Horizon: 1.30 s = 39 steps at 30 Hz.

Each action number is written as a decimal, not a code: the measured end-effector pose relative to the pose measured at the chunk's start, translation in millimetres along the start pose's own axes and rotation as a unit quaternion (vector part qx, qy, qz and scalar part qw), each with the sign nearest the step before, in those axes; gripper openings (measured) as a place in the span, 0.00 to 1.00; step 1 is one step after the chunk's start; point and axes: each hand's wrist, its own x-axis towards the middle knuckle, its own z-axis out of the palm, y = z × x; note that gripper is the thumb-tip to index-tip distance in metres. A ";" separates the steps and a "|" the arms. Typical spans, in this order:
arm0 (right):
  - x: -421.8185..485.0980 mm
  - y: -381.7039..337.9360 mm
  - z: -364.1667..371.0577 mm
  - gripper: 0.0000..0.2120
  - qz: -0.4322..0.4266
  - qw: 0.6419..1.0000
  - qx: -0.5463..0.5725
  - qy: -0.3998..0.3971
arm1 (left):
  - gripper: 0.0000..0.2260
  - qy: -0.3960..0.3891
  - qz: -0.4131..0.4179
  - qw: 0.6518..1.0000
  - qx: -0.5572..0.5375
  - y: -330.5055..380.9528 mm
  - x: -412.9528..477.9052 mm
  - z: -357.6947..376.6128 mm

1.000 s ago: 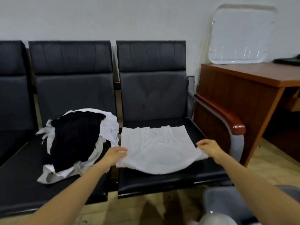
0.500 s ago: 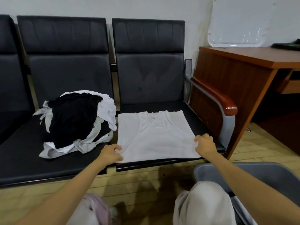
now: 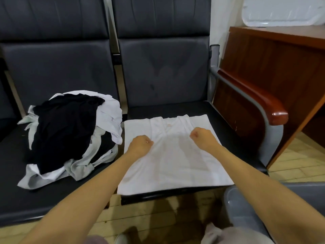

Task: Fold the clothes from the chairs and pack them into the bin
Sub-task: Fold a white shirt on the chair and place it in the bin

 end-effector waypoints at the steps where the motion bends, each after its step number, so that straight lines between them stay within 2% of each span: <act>1: 17.0 -4.6 1.9 0.12 0.009 1.000 0.024 0.007 | 0.11 0.002 -0.008 1.000 -0.009 5.3 18.0 -0.5; 5: 88.0 -8.0 17.5 0.18 0.051 0.993 0.098 0.034 | 0.17 0.040 -0.022 0.998 -0.032 16.7 86.3 8.4; 9: 139.4 -1.0 30.3 0.19 0.095 0.987 0.103 0.075 | 0.24 0.092 -0.033 0.994 -0.044 20.0 136.3 16.7; 12: 159.3 7.9 40.6 0.18 0.098 0.991 0.066 0.063 | 0.18 0.090 -0.018 0.996 -0.020 16.0 155.2 24.7; 14: 163.8 10.6 45.1 0.12 0.088 0.991 0.075 0.071 | 0.11 0.111 0.000 0.993 -0.044 11.1 157.1 29.6; 16: 162.1 9.2 44.3 0.04 0.070 0.985 0.107 0.115 | 0.05 0.150 0.039 0.985 -0.079 7.8 153.3 30.3; 20: 139.1 3.4 26.0 0.04 0.028 0.948 0.280 0.148 | 0.06 0.171 0.093 0.956 -0.219 14.4 132.9 14.6; 23: 113.2 0.3 1.1 0.05 -0.027 0.933 0.327 0.147 | 0.07 0.216 0.117 0.923 -0.294 23.7 111.4 -7.0; 26: 102.6 -5.8 -23.9 0.02 -0.095 0.932 0.300 0.180 | 0.07 0.240 0.142 0.909 -0.309 33.7 101.0 -28.0; 29: 116.1 -7.4 -22.3 0.03 -0.105 0.952 0.250 0.143 | 0.06 0.213 0.109 0.932 -0.272 33.6 114.1 -30.0; 31: 131.4 -3.8 -3.8 0.06 -0.077 0.977 0.189 0.069 | 0.11 0.135 0.043 0.969 -0.203 24.7 128.3 -16.6; 33: 139.6 4.1 16.3 0.12 -0.015 0.996 0.086 -0.009 | 0.22 0.056 -0.020 0.990 -0.130 14.8 138.2 2.7; 36: 138.1 29.4 28.2 0.16 0.053 0.998 0.002 0.018 | 0.25 0.072 -0.018 0.988 -0.139 7.5 136.3 20.5; 39: 133.8 51.2 23.1 0.17 0.086 0.995 0.016 0.057 | 0.28 0.101 0.050 0.988 -0.101 -6.5 129.1 32.4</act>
